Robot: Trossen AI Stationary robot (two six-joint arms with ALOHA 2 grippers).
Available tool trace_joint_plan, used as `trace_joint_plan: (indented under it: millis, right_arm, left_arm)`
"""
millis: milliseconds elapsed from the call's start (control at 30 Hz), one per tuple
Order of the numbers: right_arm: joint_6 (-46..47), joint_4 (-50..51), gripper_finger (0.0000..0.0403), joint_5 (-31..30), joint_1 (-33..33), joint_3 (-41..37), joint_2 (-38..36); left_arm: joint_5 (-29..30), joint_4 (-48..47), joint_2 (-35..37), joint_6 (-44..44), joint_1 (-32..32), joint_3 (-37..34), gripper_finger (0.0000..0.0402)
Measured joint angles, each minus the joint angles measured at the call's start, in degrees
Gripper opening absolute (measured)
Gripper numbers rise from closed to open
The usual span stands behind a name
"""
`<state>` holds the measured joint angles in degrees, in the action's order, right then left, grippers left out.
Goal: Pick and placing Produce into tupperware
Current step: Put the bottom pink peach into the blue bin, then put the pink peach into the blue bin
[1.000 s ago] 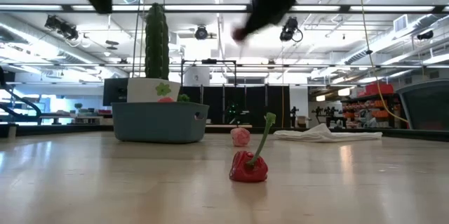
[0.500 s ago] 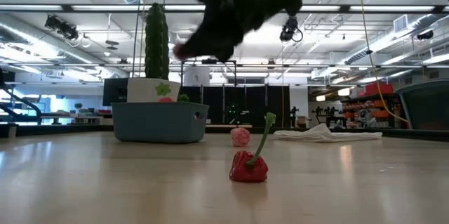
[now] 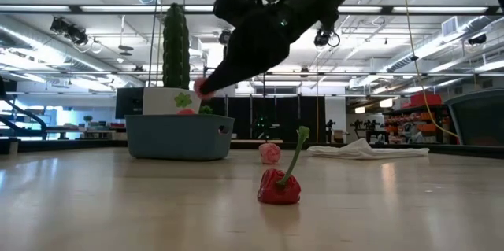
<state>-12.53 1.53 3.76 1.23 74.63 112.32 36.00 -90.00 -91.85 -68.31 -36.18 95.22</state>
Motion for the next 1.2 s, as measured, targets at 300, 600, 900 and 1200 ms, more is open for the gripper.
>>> trace_joint_plan:
  millis: [300,600,900,1200]
  right_arm:
    - [2.70,0.98,0.0164,-6.93,-0.35,-0.02,-0.12]
    - [18.32,23.53,0.0159,0.89,1.18,-0.02,-6.75]
    - [27.34,42.61,0.0157,-0.43,13.86,-0.02,-8.40]
    - [31.99,41.77,0.0152,-15.89,27.36,-0.02,-9.36]
  left_arm:
    - [0.00,-0.01,0.00,-2.15,0.00,-0.02,0.0176]
    - [0.01,8.14,0.00,-4.56,0.02,-0.02,0.0176]
    - [0.01,15.26,-3.14,1.36,2.41,-0.02,0.0174]
    - [2.31,29.25,-18.17,8.20,9.90,-0.04,0.0172]
